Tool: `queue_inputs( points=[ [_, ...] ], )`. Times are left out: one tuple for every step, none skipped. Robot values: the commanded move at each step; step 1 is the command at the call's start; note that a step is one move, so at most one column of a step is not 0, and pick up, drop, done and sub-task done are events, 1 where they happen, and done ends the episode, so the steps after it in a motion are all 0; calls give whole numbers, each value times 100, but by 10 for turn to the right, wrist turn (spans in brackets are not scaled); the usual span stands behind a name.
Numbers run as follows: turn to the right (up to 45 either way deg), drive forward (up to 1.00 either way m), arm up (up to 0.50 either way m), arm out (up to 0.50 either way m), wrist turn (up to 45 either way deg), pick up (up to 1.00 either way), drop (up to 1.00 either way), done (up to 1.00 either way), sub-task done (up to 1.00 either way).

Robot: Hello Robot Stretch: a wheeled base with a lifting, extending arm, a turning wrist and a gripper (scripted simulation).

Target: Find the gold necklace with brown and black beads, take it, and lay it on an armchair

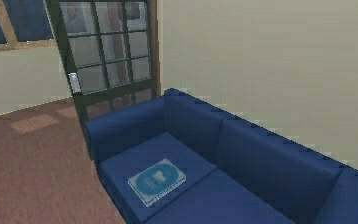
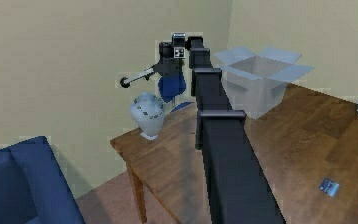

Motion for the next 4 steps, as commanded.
queue_inputs(
  points=[
    [0,0,-20,0,0,0,0,0,0],
    [0,0,0,0,0,100,0,0,0],
    [0,0,10,0,0,0,0,0,0],
    [0,0,10,0,0,0,0,0,0]
  ],
)
